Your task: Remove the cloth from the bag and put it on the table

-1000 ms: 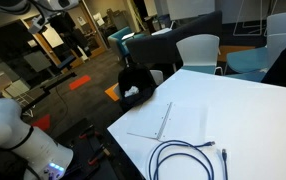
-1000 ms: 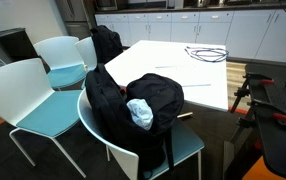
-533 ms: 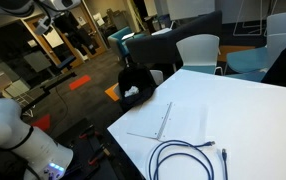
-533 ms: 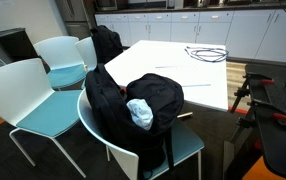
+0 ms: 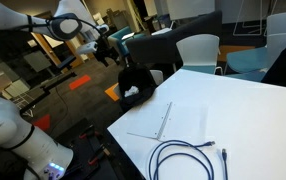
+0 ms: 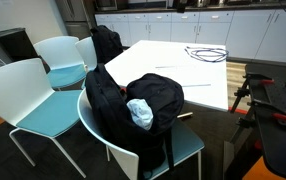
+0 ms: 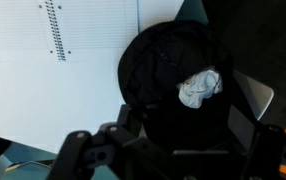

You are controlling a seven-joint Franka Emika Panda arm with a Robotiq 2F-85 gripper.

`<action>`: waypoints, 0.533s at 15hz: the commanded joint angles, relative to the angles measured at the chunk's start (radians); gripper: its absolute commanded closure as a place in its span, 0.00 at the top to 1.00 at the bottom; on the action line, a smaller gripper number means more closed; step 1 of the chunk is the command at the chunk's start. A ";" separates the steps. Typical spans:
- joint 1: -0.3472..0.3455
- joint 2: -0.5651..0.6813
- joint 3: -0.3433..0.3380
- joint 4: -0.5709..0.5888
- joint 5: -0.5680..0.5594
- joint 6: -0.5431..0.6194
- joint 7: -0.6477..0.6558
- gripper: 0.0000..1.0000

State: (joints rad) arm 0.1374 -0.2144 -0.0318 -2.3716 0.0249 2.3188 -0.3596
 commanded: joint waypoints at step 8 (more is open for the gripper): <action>-0.018 0.128 0.057 0.035 0.020 0.039 -0.008 1.00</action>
State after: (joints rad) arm 0.1363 -0.0862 0.0073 -2.3387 0.0427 2.3606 -0.3668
